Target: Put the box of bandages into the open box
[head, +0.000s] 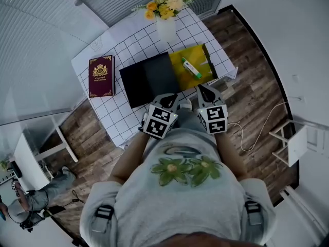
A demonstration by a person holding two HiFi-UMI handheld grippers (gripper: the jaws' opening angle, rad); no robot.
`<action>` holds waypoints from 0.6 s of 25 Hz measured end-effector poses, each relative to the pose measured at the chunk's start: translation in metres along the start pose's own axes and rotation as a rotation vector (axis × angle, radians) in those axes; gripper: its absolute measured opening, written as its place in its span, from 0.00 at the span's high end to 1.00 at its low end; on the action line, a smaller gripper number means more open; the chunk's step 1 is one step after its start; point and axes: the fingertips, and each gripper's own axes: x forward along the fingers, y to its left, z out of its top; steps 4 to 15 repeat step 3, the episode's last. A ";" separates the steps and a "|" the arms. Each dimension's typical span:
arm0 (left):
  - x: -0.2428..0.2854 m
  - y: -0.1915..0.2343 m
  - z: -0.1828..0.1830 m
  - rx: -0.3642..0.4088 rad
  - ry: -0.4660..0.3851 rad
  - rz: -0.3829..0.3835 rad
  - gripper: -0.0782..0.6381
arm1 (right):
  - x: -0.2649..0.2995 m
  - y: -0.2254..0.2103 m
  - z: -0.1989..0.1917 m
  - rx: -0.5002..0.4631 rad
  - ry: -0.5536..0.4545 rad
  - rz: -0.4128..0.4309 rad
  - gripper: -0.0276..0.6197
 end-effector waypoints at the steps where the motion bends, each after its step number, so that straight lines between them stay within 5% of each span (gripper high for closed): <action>1: 0.000 -0.001 -0.002 0.003 0.001 -0.001 0.88 | -0.002 0.001 -0.002 0.001 0.002 -0.003 0.95; 15: 0.001 -0.003 -0.007 0.008 0.004 -0.003 0.88 | -0.005 0.002 -0.007 0.002 0.008 -0.008 0.95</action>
